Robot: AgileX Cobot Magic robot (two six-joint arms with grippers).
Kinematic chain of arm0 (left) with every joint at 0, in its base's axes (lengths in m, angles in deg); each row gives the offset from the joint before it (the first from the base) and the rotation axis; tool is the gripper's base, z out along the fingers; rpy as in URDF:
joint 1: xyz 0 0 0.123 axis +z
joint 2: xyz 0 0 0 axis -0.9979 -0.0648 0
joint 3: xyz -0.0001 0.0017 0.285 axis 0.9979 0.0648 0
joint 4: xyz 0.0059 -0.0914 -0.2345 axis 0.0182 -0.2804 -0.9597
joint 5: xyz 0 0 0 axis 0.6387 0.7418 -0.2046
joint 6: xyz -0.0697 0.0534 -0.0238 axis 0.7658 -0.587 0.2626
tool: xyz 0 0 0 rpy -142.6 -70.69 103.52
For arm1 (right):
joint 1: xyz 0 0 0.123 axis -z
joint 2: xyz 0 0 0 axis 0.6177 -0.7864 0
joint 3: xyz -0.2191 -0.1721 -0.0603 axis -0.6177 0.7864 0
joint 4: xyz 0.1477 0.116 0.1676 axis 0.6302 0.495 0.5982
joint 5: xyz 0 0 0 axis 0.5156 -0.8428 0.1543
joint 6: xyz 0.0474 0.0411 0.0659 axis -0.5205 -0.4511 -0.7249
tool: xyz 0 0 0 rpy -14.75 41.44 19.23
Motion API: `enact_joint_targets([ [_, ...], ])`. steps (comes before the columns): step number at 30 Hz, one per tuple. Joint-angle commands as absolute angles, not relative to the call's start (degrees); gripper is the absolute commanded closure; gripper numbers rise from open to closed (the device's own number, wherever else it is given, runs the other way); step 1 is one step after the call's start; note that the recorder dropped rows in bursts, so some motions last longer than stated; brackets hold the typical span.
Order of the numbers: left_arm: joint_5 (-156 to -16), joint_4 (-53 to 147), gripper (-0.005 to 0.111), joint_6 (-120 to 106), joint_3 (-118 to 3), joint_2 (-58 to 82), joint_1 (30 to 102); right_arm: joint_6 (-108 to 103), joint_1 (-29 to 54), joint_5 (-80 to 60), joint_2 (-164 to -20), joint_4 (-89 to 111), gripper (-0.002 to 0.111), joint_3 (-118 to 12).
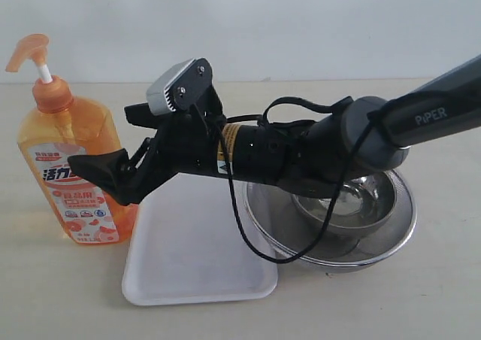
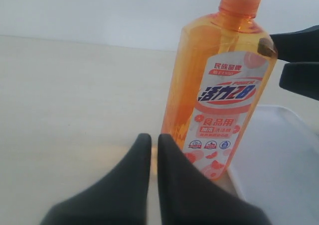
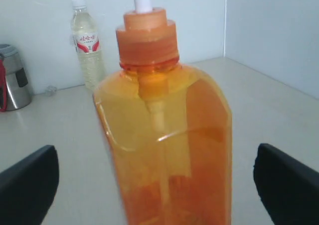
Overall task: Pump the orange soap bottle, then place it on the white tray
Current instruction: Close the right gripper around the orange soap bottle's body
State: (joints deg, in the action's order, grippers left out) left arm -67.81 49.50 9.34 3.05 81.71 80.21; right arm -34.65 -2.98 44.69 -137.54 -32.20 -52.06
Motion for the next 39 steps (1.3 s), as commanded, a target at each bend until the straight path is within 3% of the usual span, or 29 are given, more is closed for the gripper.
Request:
enact_joint_targets([
  [1,-67.8,49.1,0.102,9.1,3.2,81.9,80.4,-35.0,-3.7,44.6,-137.4,-33.8,0.011,-53.0],
  [39,-67.8,49.1,0.102,9.1,3.2,81.9,80.4,-33.4,-9.4,34.6,-144.6,-33.6,0.011,-61.9],
])
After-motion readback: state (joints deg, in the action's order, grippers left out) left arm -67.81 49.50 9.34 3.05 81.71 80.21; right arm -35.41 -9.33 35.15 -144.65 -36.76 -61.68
